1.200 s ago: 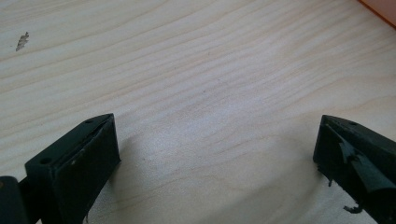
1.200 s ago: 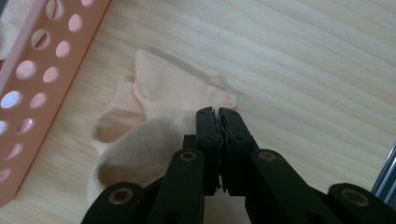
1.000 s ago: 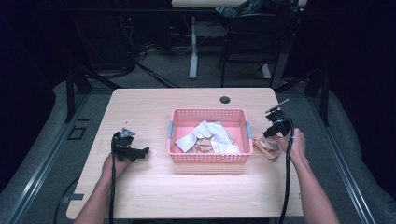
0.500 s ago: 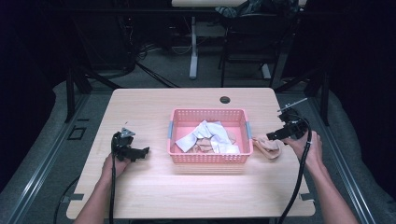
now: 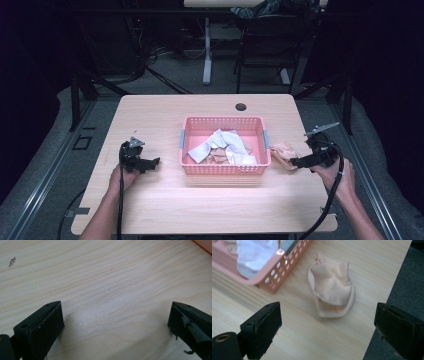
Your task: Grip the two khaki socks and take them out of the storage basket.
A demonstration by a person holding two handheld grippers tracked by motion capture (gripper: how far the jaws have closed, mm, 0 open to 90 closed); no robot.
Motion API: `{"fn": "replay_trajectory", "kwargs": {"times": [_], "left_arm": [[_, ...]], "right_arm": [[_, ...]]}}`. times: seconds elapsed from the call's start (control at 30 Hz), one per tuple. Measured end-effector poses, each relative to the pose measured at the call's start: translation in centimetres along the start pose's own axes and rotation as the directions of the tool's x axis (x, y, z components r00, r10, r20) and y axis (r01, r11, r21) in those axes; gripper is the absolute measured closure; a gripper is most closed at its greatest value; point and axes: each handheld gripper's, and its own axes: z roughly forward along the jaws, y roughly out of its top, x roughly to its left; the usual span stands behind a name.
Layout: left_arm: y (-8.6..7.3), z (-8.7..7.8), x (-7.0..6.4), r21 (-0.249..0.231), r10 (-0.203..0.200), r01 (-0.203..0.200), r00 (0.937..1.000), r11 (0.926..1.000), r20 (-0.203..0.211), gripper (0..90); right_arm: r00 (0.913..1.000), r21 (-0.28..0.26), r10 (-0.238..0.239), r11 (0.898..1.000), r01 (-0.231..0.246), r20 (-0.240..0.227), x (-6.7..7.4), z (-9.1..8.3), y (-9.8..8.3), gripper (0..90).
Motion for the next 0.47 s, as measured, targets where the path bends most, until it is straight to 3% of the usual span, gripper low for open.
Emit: {"fn": "replay_trajectory", "kwargs": {"times": [0.27, 0.47], "left_arm": [[0.0, 0.0, 0.0, -0.003, -0.003, 0.003, 1.0, 1.0, 0.0, 0.0], [0.0, 0.0, 0.0, -0.003, -0.001, 0.001, 1.0, 1.0, 0.0, 0.0]], "right_arm": [[0.9999, 0.065, -0.005, 0.998, 0.006, -0.009, 0.8, 2.0, -2.9, 5.9], [0.9999, 0.111, -0.01, 0.994, 0.01, -0.005, 0.9, 3.0, -3.7, 5.3]]}}
